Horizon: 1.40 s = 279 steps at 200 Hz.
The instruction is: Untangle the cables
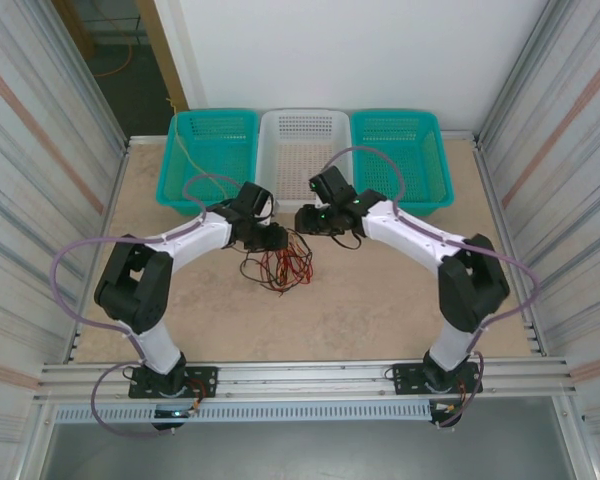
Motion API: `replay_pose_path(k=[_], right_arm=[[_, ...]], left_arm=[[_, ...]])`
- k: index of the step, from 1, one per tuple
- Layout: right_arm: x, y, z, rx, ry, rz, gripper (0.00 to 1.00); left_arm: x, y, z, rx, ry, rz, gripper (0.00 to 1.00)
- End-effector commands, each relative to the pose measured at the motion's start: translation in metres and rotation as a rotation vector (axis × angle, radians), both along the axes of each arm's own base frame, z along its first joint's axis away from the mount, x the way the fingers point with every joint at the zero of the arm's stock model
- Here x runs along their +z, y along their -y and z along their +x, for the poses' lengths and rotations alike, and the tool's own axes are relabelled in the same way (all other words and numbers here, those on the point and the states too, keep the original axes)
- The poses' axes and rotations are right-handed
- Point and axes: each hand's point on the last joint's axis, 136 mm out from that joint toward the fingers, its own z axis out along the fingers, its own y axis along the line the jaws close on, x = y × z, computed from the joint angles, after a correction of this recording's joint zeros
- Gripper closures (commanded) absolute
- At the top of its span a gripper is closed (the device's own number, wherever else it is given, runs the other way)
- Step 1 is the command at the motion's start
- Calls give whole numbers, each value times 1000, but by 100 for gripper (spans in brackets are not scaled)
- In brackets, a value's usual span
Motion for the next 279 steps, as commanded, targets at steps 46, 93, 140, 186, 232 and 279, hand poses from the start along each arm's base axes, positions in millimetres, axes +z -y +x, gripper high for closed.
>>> replay_pose_path(k=[46,93,140,186,232,279], right_arm=[[-58,-23,15,80,20,0,64],[-91,-22,13,82,-6,-79,68],[-103,-38,6,131,-9,-115,72],[-110,-36,6,126,-21,-141,88],[-109,-37,-6,151,-11,-151,95],[-94,-26,-14,110,30,-152,100]], left_arm=[[-25,-11,-30,-15,-82,14,64],[-28,-11,-39,-9,-97,-16,74],[-21,-10,-40,-19,-80,-30,78],[-23,-11,-44,-21,-87,-31,81],[-21,-12,-46,-24,-74,-37,85],[-14,-14,-52,-44,-59,-50,90]])
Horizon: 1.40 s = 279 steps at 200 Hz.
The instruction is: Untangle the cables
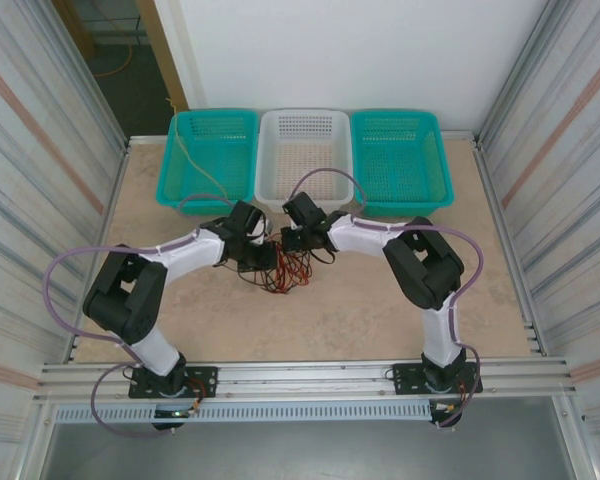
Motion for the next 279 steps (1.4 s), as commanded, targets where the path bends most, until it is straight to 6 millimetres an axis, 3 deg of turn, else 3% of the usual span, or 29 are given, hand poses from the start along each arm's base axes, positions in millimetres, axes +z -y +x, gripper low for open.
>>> replay_pose_path(k=[1,21,45,89,117,141,175,196,236,262,279], right_arm=[[0,18,-18,-26,-28,-41,100],[16,24,-27,-38,-9,-26,100],[23,30,-43,-33,-8,-33,100],[34,42,-50,-53,23,-54,100],[67,45,-47,-58,133,-53,100],[101,38,-54,-8,220,-19,100],[134,33,-70,50,306,4,100],[156,32,-78,63,354,44,100],[205,31,-84,71,441,163,100],[217,30,-86,84,453,191,100],[219,30,-86,86,454,201,100]], left_arm=[[11,0,-9,-24,14,-22,90],[12,-4,-14,-29,15,-17,85],[7,-8,-20,-32,7,-7,66],[19,-3,-18,-33,26,-44,53],[53,0,-13,-38,108,-77,51],[99,1,-11,-50,223,-131,50],[170,5,-10,-91,408,-229,46],[195,14,-11,-146,478,-290,45],[195,29,-9,-211,487,-347,54],[188,43,-15,-258,446,-433,55],[183,49,-18,-281,430,-474,51]])
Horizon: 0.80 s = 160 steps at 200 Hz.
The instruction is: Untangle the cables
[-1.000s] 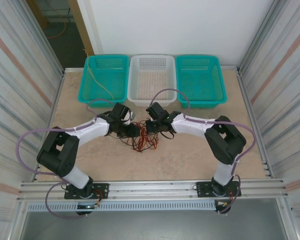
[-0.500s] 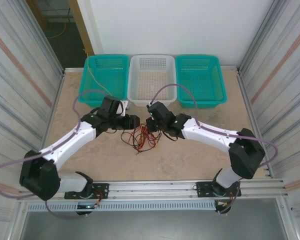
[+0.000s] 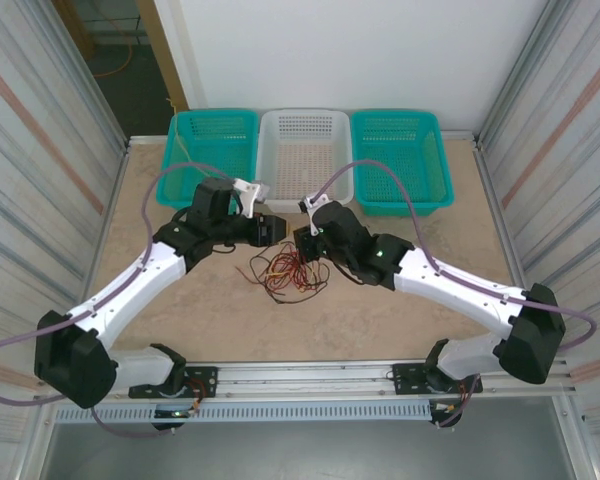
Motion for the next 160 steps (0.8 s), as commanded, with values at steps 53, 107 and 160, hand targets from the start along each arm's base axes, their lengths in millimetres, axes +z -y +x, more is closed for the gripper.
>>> replay_pose_path(k=[53,107,160], right_arm=[[24,-1,2,20,46,45,100],[30,-4,-1,37,45,70,100],[10,6,4,-18,0,69,83]], left_arm=[[-26,7,-9,-67,-13,-6,44],[-33,13,-4,-72,-20,-29,76],[5,13,-2,-53,62,-96,100]])
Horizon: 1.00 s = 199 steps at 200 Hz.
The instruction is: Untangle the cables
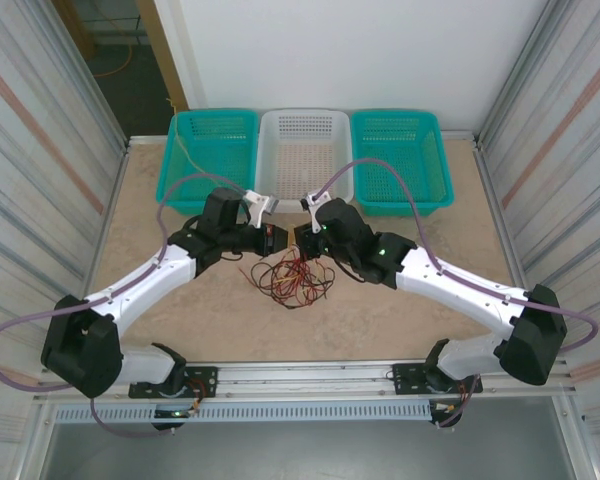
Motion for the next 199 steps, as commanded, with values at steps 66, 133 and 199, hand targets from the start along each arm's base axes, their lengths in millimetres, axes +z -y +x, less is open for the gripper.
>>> replay_pose_path(k=[66,133,199], right_arm=[[-74,53,-4,-192,-158,-64,51],[-147,114,-23,-355,-352,-107,67],[-32,57,-36,-69,-142,149,45]], left_arm=[[92,-14,-13,16,227,-94,100],[121,-36,-20,28,277,-105,100],[135,-34,-18,42,249,-200,100]])
